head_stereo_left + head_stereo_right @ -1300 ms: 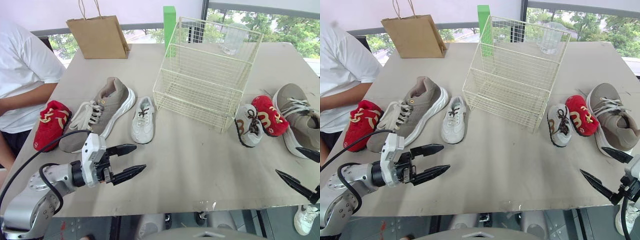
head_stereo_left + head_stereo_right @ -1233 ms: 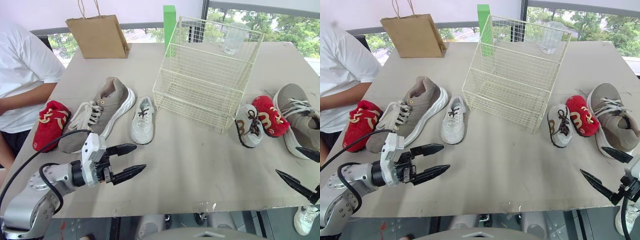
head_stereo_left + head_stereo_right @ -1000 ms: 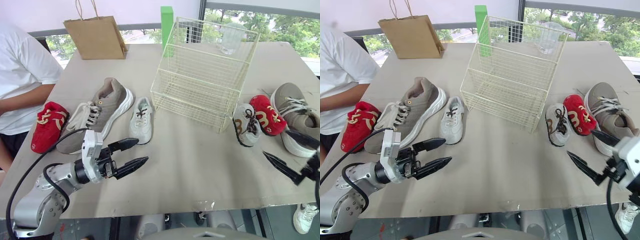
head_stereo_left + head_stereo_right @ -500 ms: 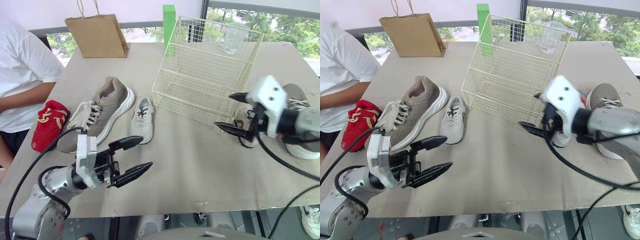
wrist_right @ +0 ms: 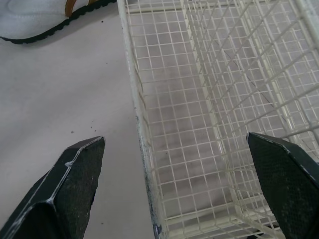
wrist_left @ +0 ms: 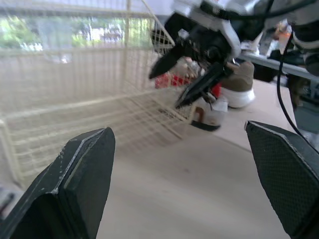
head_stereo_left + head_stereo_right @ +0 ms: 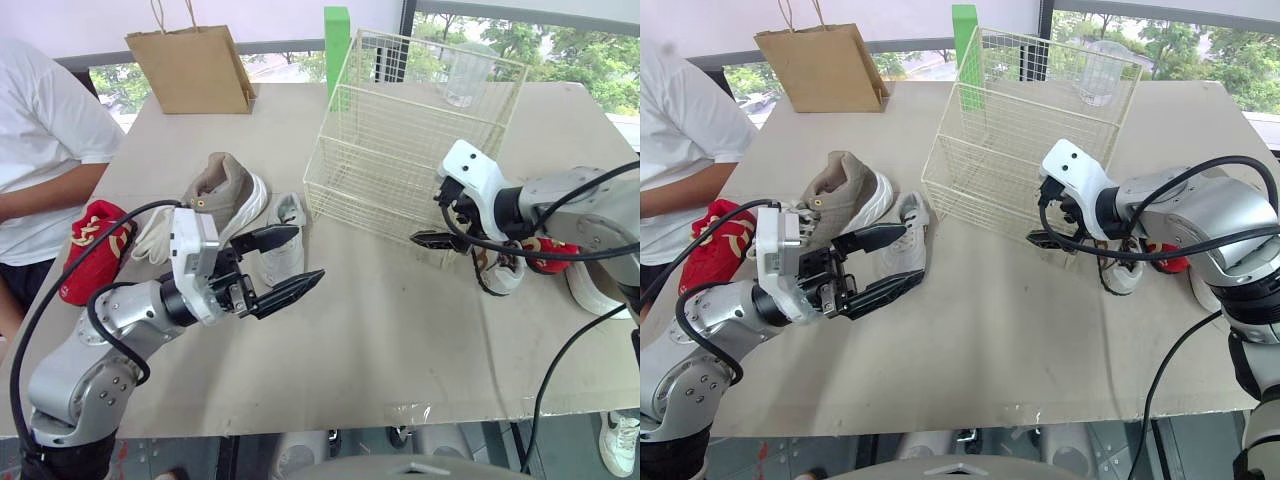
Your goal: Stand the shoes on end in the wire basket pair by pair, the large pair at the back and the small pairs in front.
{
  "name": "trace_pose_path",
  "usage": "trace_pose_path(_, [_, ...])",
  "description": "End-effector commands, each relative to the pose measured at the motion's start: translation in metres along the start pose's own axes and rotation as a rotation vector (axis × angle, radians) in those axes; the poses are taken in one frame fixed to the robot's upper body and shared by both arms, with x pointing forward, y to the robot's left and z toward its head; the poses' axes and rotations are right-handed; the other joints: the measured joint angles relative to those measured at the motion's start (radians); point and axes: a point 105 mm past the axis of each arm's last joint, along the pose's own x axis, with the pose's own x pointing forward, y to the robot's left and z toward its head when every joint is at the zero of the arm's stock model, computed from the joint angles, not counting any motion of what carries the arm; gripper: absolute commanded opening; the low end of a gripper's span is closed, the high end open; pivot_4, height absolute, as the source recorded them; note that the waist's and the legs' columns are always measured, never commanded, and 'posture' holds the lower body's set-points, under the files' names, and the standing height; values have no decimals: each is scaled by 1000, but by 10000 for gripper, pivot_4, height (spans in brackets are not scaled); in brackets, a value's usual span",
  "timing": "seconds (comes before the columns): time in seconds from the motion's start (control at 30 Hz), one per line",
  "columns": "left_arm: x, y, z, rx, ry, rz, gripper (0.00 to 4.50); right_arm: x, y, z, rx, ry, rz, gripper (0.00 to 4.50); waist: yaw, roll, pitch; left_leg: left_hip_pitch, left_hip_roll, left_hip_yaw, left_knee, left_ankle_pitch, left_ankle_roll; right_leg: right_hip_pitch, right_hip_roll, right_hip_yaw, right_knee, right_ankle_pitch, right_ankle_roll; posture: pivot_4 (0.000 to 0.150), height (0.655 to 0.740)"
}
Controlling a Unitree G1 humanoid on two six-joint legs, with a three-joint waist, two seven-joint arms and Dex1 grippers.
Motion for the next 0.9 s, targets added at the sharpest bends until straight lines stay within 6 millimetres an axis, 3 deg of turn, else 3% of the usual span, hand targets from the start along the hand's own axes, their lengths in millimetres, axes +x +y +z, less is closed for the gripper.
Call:
trace_pose_path(0.03, [4, -6, 7, 31, 5, -49, 45000, -3, -5, 4, -21, -7, -35, 44298, 2, 0, 0, 0, 0, 0, 0, 0, 0, 0, 0, 0, 0, 0, 1, 1500, 7400])
trace_pose_path(0.07, [5, -8, 7, 29, 6, -60, 45000, -2, -4, 4, -20, -8, -35, 44298, 2, 0, 0, 0, 0, 0, 0, 0, -1, 0, 0, 0, 0, -1, 1, 1500, 7400])
trace_pose_path(0.17, [8, -11, 7, 20, 5, -82, 45000, 0, -1, 3, -24, 4, -17, 37174, 1, 0, 0, 1, 0, 0, 0, 1, -1, 0, 0, 1, 1, -4, -1, 1500, 7400])
trace_pose_path(0.4, [11, -16, 6, 3, 7, -99, 45000, 14, 3, -14, -84, 80, 31, 1811, -4, -1, 0, 1, 0, 0, 0, 1, -1, 0, 0, 1, 1, -2, -3, 1500, 7400])
trace_pose_path(0.57, [10, -20, 6, -9, 9, -91, 45000, 12, 1, -17, -146, 94, 59, 324, -4, -1, -1, 2, 0, 0, 0, 1, -2, 1, 0, 2, 2, -4, -1, 1500, 7400])
trace_pose_path(0.77, [2, -29, 3, -39, 14, -72, 45000, -3, -6, -18, -271, 66, 121, 324, -2, 0, 0, 1, 0, 0, 0, 1, -2, 0, 0, 2, 1, -4, -2, 1500, 7400])
trace_pose_path(0.9, [-6, -32, -3, -62, 27, -45, 45000, -13, -13, -33, -383, 91, 168, 324, 1, 0, 0, 1, 0, 0, 0, 1, -2, 0, 0, 2, 1, -4, -2, 1500, 7400])
